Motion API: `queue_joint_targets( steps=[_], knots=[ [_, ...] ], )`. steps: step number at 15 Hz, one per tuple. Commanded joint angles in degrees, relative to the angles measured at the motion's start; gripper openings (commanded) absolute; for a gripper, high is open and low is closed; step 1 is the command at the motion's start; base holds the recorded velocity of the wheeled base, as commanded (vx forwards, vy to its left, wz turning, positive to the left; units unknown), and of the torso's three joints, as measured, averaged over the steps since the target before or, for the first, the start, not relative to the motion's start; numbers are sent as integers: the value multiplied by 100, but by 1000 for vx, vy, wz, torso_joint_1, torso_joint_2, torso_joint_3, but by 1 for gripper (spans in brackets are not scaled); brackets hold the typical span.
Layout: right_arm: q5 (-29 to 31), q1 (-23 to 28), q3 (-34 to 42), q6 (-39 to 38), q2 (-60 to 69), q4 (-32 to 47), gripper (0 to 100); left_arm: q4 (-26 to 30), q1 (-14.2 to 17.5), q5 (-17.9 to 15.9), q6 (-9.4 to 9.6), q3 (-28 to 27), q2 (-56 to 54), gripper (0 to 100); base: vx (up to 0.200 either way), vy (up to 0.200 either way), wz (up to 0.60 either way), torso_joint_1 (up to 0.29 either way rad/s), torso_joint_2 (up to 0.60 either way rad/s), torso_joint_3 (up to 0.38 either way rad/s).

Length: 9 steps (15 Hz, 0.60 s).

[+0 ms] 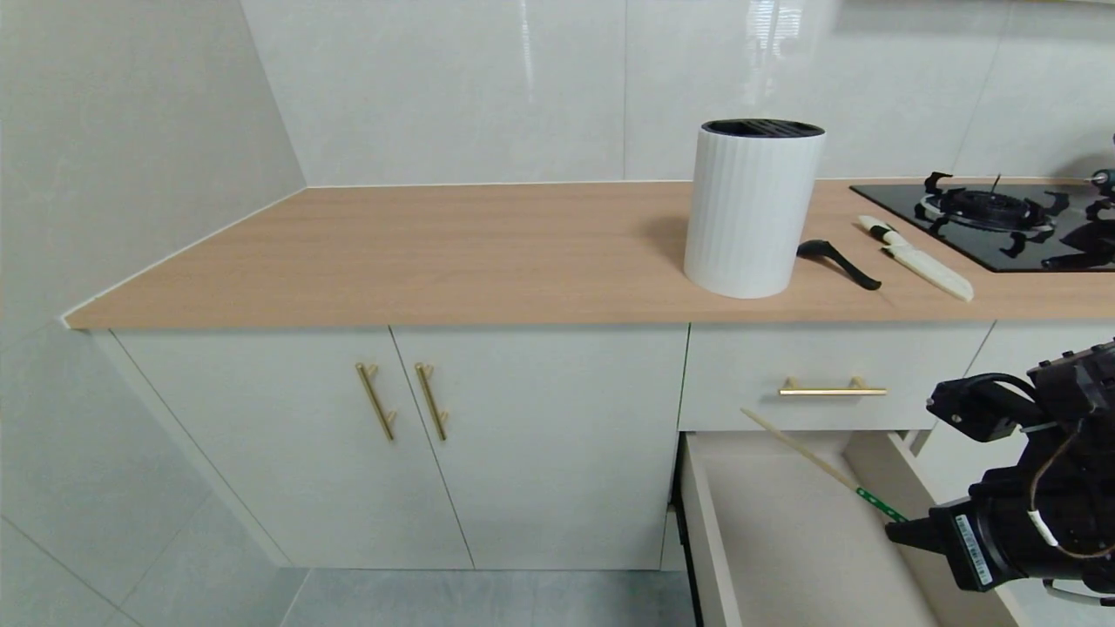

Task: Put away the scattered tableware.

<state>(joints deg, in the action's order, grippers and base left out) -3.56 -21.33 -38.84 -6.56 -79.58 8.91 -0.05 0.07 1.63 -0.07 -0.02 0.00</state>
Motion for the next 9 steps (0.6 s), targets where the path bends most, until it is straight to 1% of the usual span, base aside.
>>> queue_joint_targets(
  steps=[1,5,9],
  knots=[
    [-4,-2,17,14,-128,14,0,-4,1,4,-1,2,0,100,0,0,0,-193,466,271],
    [92,-2,69,23,-321,5,0,-4,1,4,-1,2,9,100,0,0,0,-182,471,278],
    [294,15,87,-12,-770,-293,0,-4,1,4,-1,2,0,100,0,0,0,-167,464,292]
  ],
)
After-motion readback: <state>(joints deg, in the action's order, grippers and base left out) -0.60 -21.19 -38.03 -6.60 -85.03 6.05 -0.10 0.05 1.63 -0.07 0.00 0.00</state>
